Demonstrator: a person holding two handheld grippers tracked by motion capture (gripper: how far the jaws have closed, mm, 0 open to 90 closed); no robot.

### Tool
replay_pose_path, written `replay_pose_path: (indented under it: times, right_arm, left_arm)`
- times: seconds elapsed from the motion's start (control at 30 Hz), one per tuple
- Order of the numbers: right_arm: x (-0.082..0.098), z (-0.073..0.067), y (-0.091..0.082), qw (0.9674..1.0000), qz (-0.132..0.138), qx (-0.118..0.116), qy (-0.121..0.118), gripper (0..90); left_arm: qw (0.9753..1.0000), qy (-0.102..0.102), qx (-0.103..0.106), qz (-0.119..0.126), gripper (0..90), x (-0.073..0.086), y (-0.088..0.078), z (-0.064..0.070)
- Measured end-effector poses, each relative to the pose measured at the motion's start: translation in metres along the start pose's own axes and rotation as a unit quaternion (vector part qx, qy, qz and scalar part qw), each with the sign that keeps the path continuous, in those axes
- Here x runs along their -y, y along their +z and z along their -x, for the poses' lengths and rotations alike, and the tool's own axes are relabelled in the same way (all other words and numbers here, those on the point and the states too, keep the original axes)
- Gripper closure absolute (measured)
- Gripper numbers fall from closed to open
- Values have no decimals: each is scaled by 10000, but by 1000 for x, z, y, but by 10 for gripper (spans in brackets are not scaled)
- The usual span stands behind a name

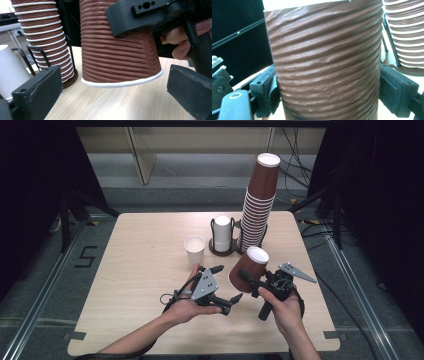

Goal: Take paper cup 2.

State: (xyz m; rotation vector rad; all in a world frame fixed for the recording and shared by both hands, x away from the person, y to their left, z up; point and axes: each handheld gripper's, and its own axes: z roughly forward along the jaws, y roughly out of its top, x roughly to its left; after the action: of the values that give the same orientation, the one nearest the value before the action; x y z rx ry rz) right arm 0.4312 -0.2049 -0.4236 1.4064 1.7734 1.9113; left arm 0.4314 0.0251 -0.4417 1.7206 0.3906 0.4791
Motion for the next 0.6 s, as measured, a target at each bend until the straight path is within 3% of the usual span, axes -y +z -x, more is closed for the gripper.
replay_pose_path:
  times: [0.43, 0.6]
  right_arm:
    - [2, -1, 2, 9999, -39, -50, 89, 162]
    - [5, 0, 2, 10000, -53, -35, 67, 162]
  left_arm:
    - [9999, -61, 67, -49, 0, 0, 10, 2]
    - [9996, -231, 151, -50, 0, 3, 16, 0]
